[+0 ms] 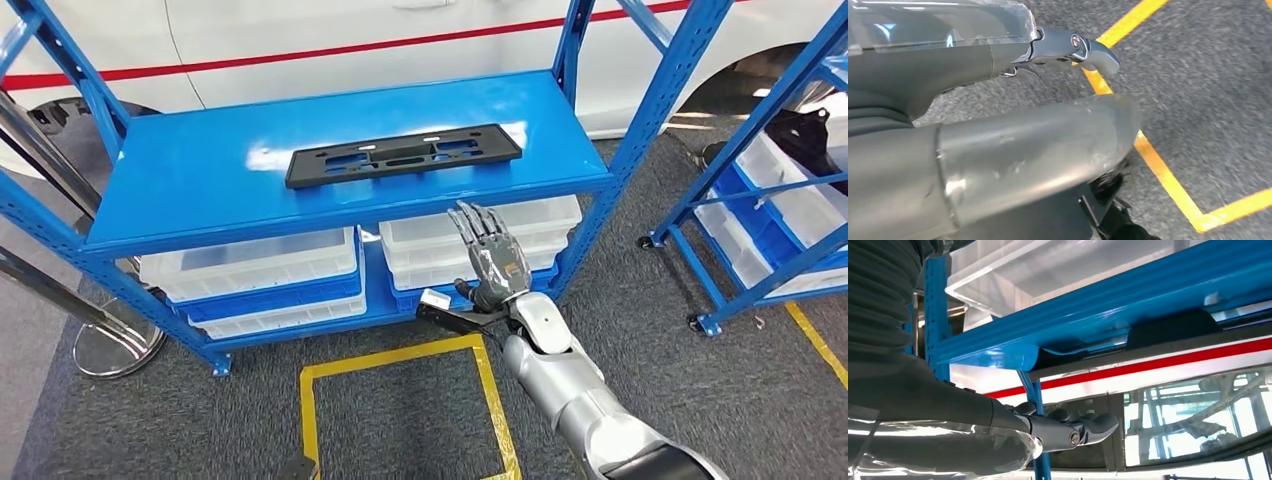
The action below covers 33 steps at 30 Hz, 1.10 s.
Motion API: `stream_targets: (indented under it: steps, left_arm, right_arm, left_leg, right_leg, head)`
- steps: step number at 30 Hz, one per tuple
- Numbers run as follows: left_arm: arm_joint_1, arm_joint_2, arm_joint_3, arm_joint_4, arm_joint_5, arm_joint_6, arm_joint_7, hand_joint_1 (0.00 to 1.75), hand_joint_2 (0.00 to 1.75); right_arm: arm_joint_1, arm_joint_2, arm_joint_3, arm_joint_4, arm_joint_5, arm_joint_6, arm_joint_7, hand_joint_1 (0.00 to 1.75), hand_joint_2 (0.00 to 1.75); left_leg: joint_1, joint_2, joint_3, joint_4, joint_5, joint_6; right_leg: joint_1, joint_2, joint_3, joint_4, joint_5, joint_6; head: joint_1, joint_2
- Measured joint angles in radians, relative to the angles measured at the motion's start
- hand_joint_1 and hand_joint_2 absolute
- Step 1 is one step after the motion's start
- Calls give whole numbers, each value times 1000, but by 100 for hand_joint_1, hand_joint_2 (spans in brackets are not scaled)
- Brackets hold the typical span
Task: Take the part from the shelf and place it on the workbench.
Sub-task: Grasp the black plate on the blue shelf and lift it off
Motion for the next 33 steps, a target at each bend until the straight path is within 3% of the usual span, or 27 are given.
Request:
stream_targets:
  steps: [2, 3, 5, 7, 8, 12, 14, 16, 17, 18, 19, 21, 23, 26, 28, 31, 32, 33]
  left_arm:
    - [1, 0, 0, 0, 4, -4, -10, 0, 0]
    - [1, 0, 0, 0, 5, -5, -13, 0, 0]
    - [1, 2, 0, 0, 4, -7, -16, 0, 0]
    - [-1, 3, -1, 0, 2, -7, -18, 0, 0]
    - [-1, 3, -1, 0, 1, -7, -18, 0, 0]
    - [0, 3, -6, 0, -4, -6, -17, 0, 0]
    - [-1, 3, -10, 0, -4, -5, -17, 0, 0]
    - [-2, 3, -13, 0, -4, -5, -17, 0, 0]
    - [-1, 3, -14, 0, -4, -5, -17, 0, 0]
    - [-1, 3, -15, 0, -5, -5, -17, 0, 0]
    - [-1, 3, -17, 0, -5, -5, -17, 0, 0]
    - [-1, 2, -19, 0, -6, -5, -17, 0, 0]
    - [-3, 1, -21, 0, -7, -5, -16, 0, 0]
    - [-4, 0, -25, 0, -9, -5, -16, 0, 0]
    - [-4, 1, -26, 0, -13, -5, -16, 0, 0]
    - [-3, 1, -27, 0, -16, -5, -16, 0, 0]
    - [-2, 1, -27, 0, -16, -5, -16, 0, 0]
    - [-1, 1, -27, 0, -16, -5, -16, 0, 0]
  right_arm:
    - [10, 3, 4, -11, -15, 0, 6, 0, 175]
    - [15, 5, 5, -17, -23, -1, 10, 0, 175]
    - [19, 7, 5, -32, -44, -4, 17, 0, 175]
    - [20, 9, 5, -46, -66, -8, 19, 0, 175]
    - [22, 9, 4, -53, -77, -10, 19, 0, 175]
    - [31, 9, -5, -82, -116, -13, 18, 0, 175]
    - [33, 8, -13, -94, -125, -13, 19, 0, 175]
    - [40, 6, -17, -99, -128, -13, 19, 0, 175]
    - [45, 5, -19, -99, -129, -13, 19, 0, 175]
    - [49, 4, -20, -99, -130, -13, 19, 0, 175]
    - [52, 3, -21, -101, -131, -13, 19, 0, 175]
    - [53, 3, -23, -106, -131, -13, 19, 0, 175]
    - [53, 3, -23, -111, -131, -13, 19, 0, 175]
    - [58, 3, -23, -113, -132, -13, 19, 0, 175]
    - [58, 4, -23, -115, -132, -13, 18, 0, 175]
    - [61, 5, -23, -116, -132, -13, 17, 0, 175]
    - [64, 5, -23, -115, -132, -12, 17, 0, 175]
    - [66, 5, -23, -115, -132, -12, 17, 0, 175]
  left_leg:
    - [1, 0, -46, 94, -24, -2]
    - [1, 0, -45, 86, -7, -1]
    - [0, 0, 6, -29, 63, 6]
    - [-3, -2, 61, -146, 106, 14]
    - [-5, -3, 72, -173, 110, 16]
    - [-2, -2, 78, -190, 115, 33]
    - [1, 1, 80, -196, 119, 43]
    - [1, 2, 79, -196, 119, 47]
    - [1, 2, 79, -195, 119, 47]
    - [1, 2, 79, -194, 119, 46]
    - [1, 2, 80, -193, 117, 44]
    - [0, 1, 81, -190, 113, 38]
    - [-3, 1, 80, -187, 111, 29]
    - [-4, 1, 78, -187, 109, 13]
    - [-2, 1, 64, -151, 82, 3]
    - [0, 1, -18, 29, -6, -6]
    - [1, 1, -44, 82, -22, -7]
    - [1, 1, -55, 103, -19, -7]
  right_leg:
    - [2, 1, 0, 3, -2, -3]
    - [3, 2, 1, 4, -3, -3]
    - [4, 5, 3, 8, -7, -1]
    - [8, 8, 1, 13, -10, 5]
    - [9, 8, 0, 14, -11, 8]
    - [7, 8, -6, 27, -22, 29]
    - [4, 6, -42, 109, -73, 38]
    - [0, 5, -103, 238, -132, 45]
    - [-2, 4, -124, 279, -141, 48]
    - [-4, 3, -129, 286, -131, 49]
    - [-6, 3, -113, 250, -102, 49]
    - [-6, 0, -48, 115, -35, 45]
    - [-2, -1, -7, 27, -9, 38]
    - [1, 0, -5, 14, -9, 24]
    - [-2, 0, -1, 8, -6, 10]
    - [0, -1, 0, 7, -7, -2]
    - [2, -1, 0, 8, -8, -3]
    - [3, -1, 1, 8, -9, -4]
  head:
    - [0, 0]
    - [0, 0]
    - [0, 0]
    - [0, 0]
    - [0, 0]
    - [0, 0]
    - [0, 0]
    - [0, 0]
    - [1, 0]
    - [1, 0]
    - [1, 0]
    - [1, 0]
    - [0, 0]
    - [0, 0]
    - [0, 0]
    - [0, 0]
    - [0, 0]
    - [0, 0]
